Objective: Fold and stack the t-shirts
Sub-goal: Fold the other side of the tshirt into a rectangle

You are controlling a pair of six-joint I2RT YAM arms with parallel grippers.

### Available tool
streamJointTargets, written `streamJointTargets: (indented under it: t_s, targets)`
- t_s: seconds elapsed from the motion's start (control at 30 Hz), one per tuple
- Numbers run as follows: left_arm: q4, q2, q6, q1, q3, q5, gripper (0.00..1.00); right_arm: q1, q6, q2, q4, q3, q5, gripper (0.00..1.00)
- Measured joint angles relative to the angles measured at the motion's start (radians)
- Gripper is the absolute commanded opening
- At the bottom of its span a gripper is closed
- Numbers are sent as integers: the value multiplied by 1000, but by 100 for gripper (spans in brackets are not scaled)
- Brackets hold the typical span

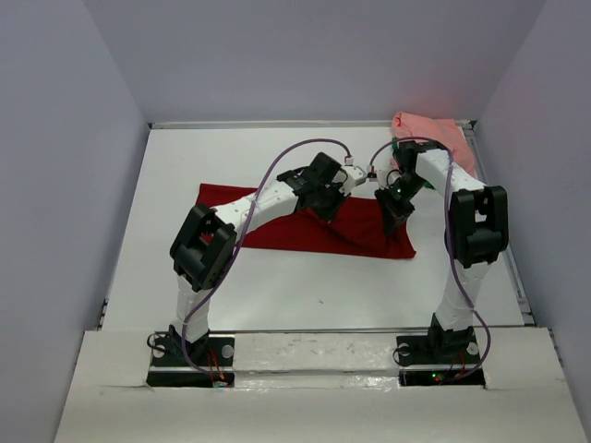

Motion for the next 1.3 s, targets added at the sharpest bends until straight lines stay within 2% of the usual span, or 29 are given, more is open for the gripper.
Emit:
streamJointTargets:
  t_s: [0.57, 0.97, 1.3]
  targets:
    - [0, 2, -52, 2, 11, -214, 0, 0, 26, -25, 9, 16, 72, 0]
    - [-23, 65, -78, 2, 77, -248, 0, 0, 30, -23, 12, 31, 77, 0]
    - [-32, 104, -79, 1, 79, -248, 0, 0, 72, 17, 99, 42, 180, 0]
